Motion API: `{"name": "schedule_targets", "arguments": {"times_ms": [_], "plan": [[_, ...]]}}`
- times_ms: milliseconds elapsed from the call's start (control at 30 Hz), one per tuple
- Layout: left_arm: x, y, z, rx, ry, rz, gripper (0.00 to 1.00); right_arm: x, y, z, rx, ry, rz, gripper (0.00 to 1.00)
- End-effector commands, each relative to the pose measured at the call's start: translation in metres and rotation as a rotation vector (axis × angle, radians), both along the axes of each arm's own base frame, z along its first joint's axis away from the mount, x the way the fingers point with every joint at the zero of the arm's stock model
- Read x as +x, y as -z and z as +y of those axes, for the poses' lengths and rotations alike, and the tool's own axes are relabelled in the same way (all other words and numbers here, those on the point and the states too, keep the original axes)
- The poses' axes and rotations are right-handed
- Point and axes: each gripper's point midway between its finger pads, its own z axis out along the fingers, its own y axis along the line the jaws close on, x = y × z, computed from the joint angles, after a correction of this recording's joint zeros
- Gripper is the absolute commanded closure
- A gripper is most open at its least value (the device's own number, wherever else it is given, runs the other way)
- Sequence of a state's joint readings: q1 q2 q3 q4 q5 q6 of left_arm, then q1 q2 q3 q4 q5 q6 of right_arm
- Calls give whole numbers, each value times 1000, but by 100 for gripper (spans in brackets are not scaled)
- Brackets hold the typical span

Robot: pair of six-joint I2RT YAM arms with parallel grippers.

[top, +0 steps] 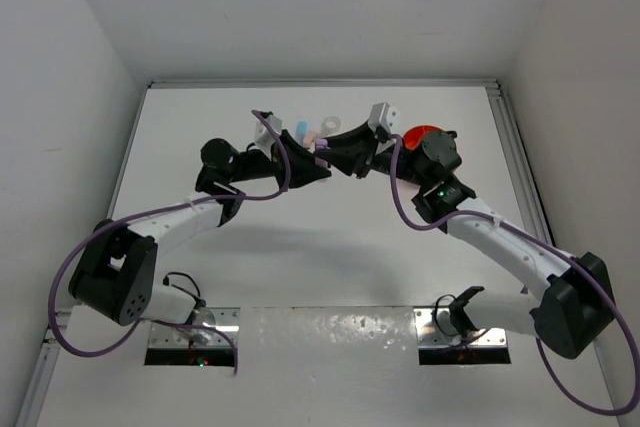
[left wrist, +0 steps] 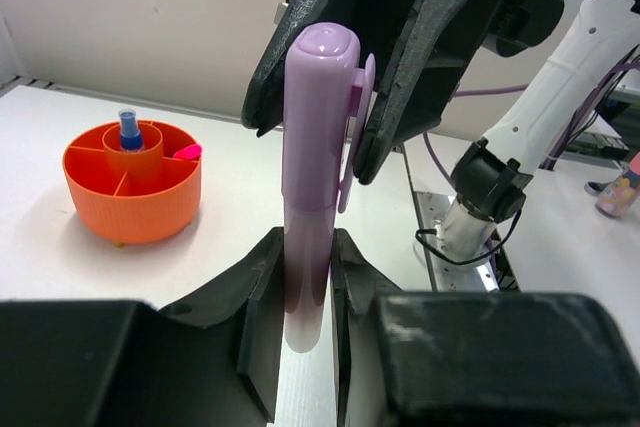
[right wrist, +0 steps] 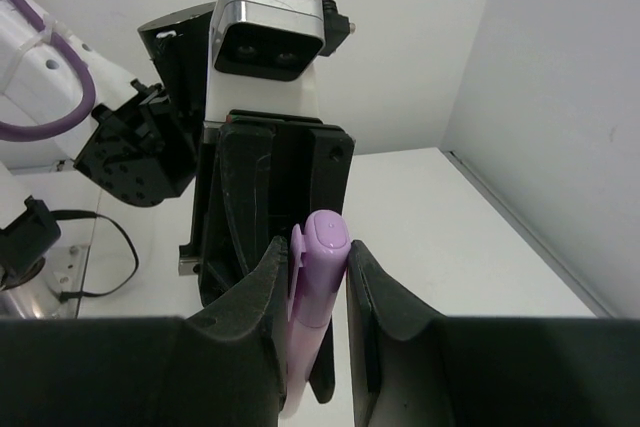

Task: Sort the stationery into containers
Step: Close the pen cap on the pen.

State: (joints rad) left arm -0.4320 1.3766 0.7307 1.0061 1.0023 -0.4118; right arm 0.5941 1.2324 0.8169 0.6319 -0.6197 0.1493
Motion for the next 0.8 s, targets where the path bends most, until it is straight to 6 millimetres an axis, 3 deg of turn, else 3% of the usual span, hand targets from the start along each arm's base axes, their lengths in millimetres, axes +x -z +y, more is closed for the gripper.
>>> {"name": "schedule_targets", "arguments": {"times_ms": [0,400,767], "plan": [[-47,-171,46,-401,-115,-688,100,-32,157,-21,-351,-67,451,100],[-46,-166,45,-382,-113,-685,100,-31,154,-20,-345,-67,457,100],[-44,-166,42,-390,-106,-669,100,-38,178,-20,-323,-38,519,100]]}}
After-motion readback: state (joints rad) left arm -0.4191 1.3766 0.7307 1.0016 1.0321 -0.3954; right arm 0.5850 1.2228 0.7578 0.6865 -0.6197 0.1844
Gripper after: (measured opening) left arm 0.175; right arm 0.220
